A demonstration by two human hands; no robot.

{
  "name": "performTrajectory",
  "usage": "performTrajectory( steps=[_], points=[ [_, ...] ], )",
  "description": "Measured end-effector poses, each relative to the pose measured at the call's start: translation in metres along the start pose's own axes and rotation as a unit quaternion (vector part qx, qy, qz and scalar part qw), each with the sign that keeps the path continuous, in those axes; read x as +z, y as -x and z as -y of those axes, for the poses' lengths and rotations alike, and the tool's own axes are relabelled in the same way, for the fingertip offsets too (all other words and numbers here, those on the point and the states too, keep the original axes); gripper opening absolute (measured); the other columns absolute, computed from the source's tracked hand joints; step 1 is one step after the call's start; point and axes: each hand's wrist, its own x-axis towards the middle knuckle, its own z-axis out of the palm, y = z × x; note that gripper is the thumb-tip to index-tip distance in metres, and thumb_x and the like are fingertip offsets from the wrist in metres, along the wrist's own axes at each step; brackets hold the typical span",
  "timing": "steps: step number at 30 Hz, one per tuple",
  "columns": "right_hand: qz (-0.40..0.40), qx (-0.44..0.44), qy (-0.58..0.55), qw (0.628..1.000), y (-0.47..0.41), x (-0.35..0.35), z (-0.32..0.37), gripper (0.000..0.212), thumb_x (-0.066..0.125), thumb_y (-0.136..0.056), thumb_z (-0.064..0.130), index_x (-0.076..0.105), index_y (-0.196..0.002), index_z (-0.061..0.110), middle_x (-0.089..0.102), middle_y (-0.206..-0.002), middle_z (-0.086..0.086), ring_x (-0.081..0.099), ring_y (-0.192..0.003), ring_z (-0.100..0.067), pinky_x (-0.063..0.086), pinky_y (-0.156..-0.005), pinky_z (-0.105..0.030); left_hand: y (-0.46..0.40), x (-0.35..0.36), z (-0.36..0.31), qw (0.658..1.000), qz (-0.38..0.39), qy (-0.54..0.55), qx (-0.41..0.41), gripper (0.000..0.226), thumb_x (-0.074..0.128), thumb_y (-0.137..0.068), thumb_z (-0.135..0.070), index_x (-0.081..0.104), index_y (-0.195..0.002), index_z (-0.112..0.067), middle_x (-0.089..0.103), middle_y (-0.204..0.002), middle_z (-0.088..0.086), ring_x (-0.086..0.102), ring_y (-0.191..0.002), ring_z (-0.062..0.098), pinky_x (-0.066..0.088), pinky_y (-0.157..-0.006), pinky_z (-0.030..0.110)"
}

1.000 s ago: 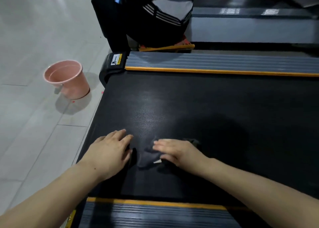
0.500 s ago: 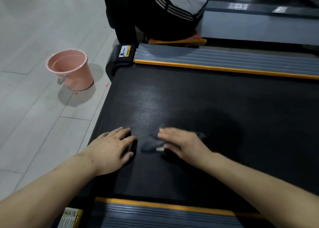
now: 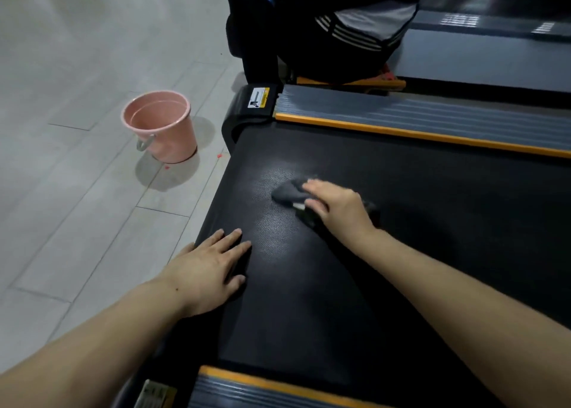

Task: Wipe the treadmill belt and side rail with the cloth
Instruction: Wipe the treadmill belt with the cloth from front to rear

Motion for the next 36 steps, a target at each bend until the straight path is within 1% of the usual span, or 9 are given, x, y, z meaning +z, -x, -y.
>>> performTrajectory(
  steps=[4, 8, 15, 18, 22, 24, 27, 32, 36],
  points=[
    [0.111, -0.125, -0.065, 0.984, 0.083, -0.012, 0.032, 0.034, 0.067, -0.095, 0.031, 0.067, -0.127, 0.017, 0.064, -0.134, 0.005, 0.056, -0.128, -0.008, 0.042, -0.11, -0.025, -0.005, 0.003, 0.002, 0.999, -0.018, 0.047, 0.005, 0.095, 0.006, -0.073, -0.076, 0.0, -0.159, -0.038, -0.012, -0.166, -0.018, -0.005, -0.155, 0.009, 0.017, -0.125, 0.042],
    [0.115, -0.139, -0.046, 0.983, 0.042, -0.011, 0.006, 0.033, 0.068, -0.094, 0.028, 0.068, -0.126, 0.02, 0.065, -0.133, 0.006, 0.058, -0.126, -0.008, 0.047, -0.107, -0.03, -0.003, 0.011, 0.008, 0.998, -0.029, 0.061, 0.006, 0.097, 0.003, -0.072, -0.077, -0.001, -0.16, -0.036, -0.021, -0.163, -0.02, -0.016, -0.152, 0.004, 0.014, -0.126, 0.041],
    [-0.027, 0.134, 0.062, 0.989, -0.084, 0.01, -0.02, 0.031, 0.065, -0.092, 0.032, 0.064, -0.122, 0.03, 0.069, -0.124, 0.002, 0.065, -0.111, -0.027, 0.05, -0.093, -0.038, -0.009, 0.004, 0.01, 0.998, -0.019, 0.056, -0.004, 0.085, 0.009, -0.084, -0.076, 0.009, -0.16, -0.038, -0.014, -0.165, -0.019, -0.01, -0.152, 0.002, 0.008, -0.126, 0.041],
    [-0.034, 0.044, 0.024, 0.998, -0.045, 0.017, -0.004, 0.033, 0.071, -0.088, 0.027, 0.069, -0.121, 0.024, 0.069, -0.126, 0.002, 0.065, -0.116, -0.019, 0.05, -0.099, -0.032, -0.014, 0.001, 0.007, 0.998, -0.015, 0.062, -0.01, 0.073, 0.025, -0.096, -0.07, 0.012, -0.16, -0.037, -0.012, -0.166, -0.017, -0.008, -0.153, 0.004, 0.009, -0.126, 0.042],
    [0.076, -0.093, -0.052, 0.991, 0.017, 0.009, 0.016, 0.031, 0.07, -0.093, 0.027, 0.069, -0.122, 0.017, 0.066, -0.131, 0.005, 0.058, -0.125, -0.006, 0.044, -0.107, -0.025, -0.019, 0.001, 0.004, 0.998, -0.018, 0.066, -0.013, 0.095, 0.0, -0.071, -0.077, 0.008, -0.159, -0.042, -0.014, -0.166, -0.017, -0.012, -0.153, 0.004, 0.006, -0.126, 0.044],
    [0.098, -0.118, -0.046, 0.987, 0.003, 0.008, 0.008, 0.031, 0.068, -0.094, 0.028, 0.068, -0.123, 0.019, 0.065, -0.133, 0.007, 0.057, -0.126, -0.004, 0.045, -0.107, -0.026, -0.02, 0.002, 0.004, 0.998, -0.025, 0.063, -0.018, 0.084, 0.009, -0.082, -0.076, 0.007, -0.159, -0.043, -0.014, -0.166, -0.017, -0.012, -0.153, 0.004, 0.005, -0.126, 0.044],
    [0.056, -0.062, 0.02, 0.996, -0.063, 0.014, -0.013, 0.033, 0.065, -0.092, 0.035, 0.068, -0.124, 0.026, 0.067, -0.129, 0.006, 0.062, -0.122, -0.013, 0.05, -0.102, -0.036, -0.02, 0.003, 0.001, 0.997, -0.031, 0.068, -0.023, 0.069, 0.027, -0.097, -0.067, 0.005, -0.159, -0.043, -0.019, -0.165, -0.018, -0.015, -0.152, 0.003, 0.007, -0.126, 0.045],
    [-0.03, 0.132, 0.082, 0.987, -0.141, 0.027, -0.029, 0.032, 0.06, -0.094, 0.037, 0.063, -0.125, 0.031, 0.073, -0.114, -0.003, 0.064, -0.107, -0.032, 0.05, -0.093, -0.04, -0.02, 0.006, 0.0, 0.998, -0.015, 0.053, -0.032, 0.082, 0.01, -0.084, -0.075, 0.003, -0.159, -0.042, -0.02, -0.165, -0.018, -0.017, -0.151, 0.004, 0.009, -0.125, 0.05],
    [-0.017, 0.106, 0.049, 0.993, -0.114, 0.029, -0.02, 0.033, 0.065, -0.09, 0.037, 0.066, -0.123, 0.032, 0.072, -0.119, 0.003, 0.065, -0.11, -0.025, 0.049, -0.098, -0.037, -0.023, -0.004, -0.003, 0.998, -0.002, 0.052, -0.028, 0.066, 0.028, -0.1, -0.061, 0.008, -0.16, -0.04, -0.015, -0.166, -0.016, -0.012, -0.153, 0.006, 0.011, -0.124, 0.051]
  ],
)
